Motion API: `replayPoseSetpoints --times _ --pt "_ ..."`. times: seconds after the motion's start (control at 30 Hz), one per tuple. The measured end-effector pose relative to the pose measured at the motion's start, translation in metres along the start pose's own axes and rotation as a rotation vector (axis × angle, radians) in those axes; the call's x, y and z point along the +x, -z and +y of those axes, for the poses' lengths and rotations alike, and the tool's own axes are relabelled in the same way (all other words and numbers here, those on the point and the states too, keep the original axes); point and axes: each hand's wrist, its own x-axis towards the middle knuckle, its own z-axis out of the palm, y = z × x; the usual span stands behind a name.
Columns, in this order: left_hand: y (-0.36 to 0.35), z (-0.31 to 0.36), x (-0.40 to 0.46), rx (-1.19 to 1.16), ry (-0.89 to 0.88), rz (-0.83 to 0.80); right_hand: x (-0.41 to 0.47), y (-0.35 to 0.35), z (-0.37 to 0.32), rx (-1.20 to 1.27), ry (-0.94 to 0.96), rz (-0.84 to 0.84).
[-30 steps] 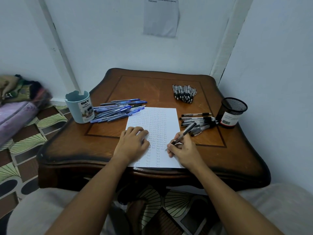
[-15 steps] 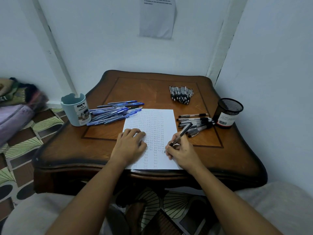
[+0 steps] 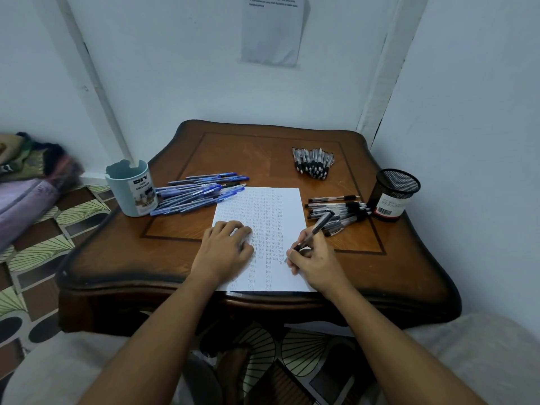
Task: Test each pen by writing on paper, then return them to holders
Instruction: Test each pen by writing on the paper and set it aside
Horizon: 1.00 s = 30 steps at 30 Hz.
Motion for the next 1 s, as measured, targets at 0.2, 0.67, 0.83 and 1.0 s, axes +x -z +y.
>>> replayPoseSetpoints --times 0.2,0.67,0.83,1.0 --pt "0.000 0.000 0.000 -0.001 0.013 0.005 -0.001 0.002 -0.004 -0.018 0.001 -0.019" --pt "0.012 -0.005 0.025 0.043 0.039 -0.024 0.038 0.006 -0.056 0.125 -0.377 0.052" --pt "0.011 -0.020 0.040 0.044 -0.045 -0.011 0.061 0.011 -0.059 0.044 -0.350 0.089" --pt "0.003 -0.032 0.052 -0.025 -0.104 0.082 0.098 0.021 -0.075 0.085 -0.378 -0.059"
